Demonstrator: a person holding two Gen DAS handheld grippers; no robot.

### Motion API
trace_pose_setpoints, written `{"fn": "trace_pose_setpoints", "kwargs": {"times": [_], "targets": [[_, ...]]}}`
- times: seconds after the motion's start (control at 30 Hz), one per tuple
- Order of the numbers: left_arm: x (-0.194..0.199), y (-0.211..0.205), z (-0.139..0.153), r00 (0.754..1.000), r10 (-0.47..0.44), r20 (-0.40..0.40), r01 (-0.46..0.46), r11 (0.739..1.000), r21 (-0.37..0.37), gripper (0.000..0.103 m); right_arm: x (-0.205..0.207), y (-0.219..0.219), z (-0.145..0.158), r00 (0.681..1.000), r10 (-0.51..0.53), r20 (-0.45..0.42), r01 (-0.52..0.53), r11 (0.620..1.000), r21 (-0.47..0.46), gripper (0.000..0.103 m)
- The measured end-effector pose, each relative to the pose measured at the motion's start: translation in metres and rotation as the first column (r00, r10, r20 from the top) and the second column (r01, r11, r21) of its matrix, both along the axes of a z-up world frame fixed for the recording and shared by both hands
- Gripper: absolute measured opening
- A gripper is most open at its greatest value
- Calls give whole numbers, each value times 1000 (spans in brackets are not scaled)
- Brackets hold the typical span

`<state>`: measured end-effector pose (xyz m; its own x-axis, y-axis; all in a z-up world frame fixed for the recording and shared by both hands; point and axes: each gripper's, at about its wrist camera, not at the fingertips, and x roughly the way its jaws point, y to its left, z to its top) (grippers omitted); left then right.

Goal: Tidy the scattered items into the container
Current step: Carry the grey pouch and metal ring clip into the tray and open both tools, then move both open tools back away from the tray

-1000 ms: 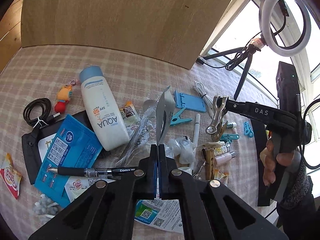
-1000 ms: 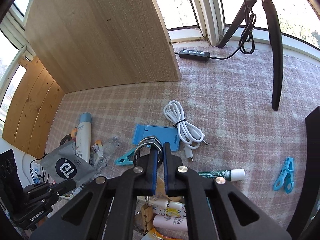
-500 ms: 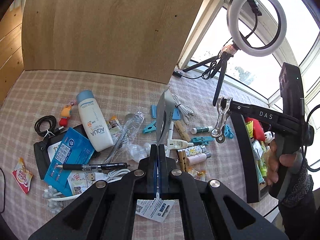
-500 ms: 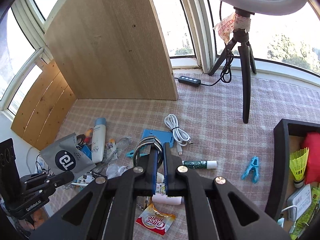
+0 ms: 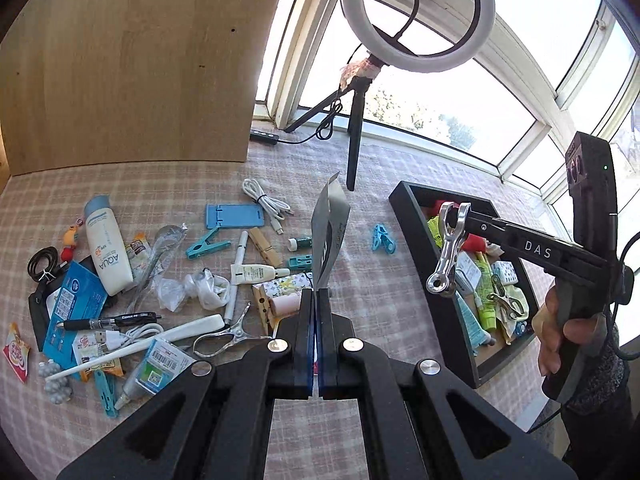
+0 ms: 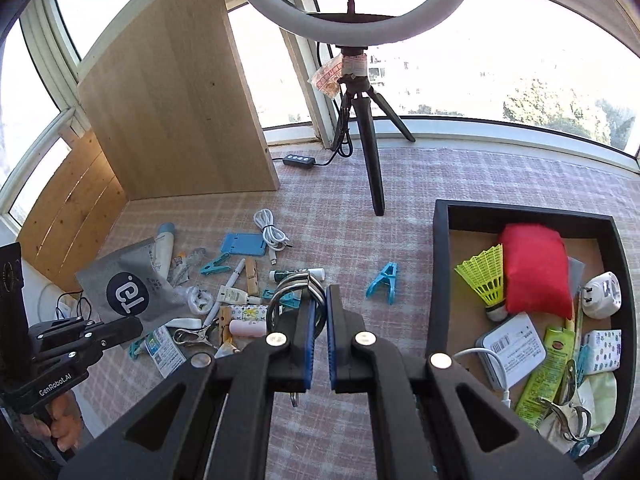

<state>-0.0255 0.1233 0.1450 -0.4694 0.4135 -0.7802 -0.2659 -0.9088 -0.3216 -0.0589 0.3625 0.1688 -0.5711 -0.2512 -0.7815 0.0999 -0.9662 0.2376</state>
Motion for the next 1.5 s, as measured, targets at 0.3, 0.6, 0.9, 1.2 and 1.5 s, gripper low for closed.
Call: {"fn": "trace_pose_setpoints", "kwargs": {"times": [0.3, 0.6, 0.9, 1.2, 1.5], "targets": [[-1, 123, 5, 985, -174, -14, 174, 984, 27, 0, 52, 128, 1, 983, -181, 6, 181, 983, 38, 5], [-2, 233, 5, 953, -302, -15, 303, 953, 34, 0, 92, 228, -12, 945, -326, 34, 324, 944, 60, 5], [-20, 286, -1, 959, -282, 17, 282, 959, 17, 31, 98, 275, -24, 911, -403, 88, 397, 915, 74, 45], [-9, 289, 11, 964, -259, -59, 257, 966, -34, 44, 104, 275, -19, 920, -386, 60, 381, 921, 80, 49], [15, 263, 31, 969, -209, -132, 197, 975, -100, 48, 108, 252, -16, 930, -364, 47, 363, 931, 25, 56]]}}
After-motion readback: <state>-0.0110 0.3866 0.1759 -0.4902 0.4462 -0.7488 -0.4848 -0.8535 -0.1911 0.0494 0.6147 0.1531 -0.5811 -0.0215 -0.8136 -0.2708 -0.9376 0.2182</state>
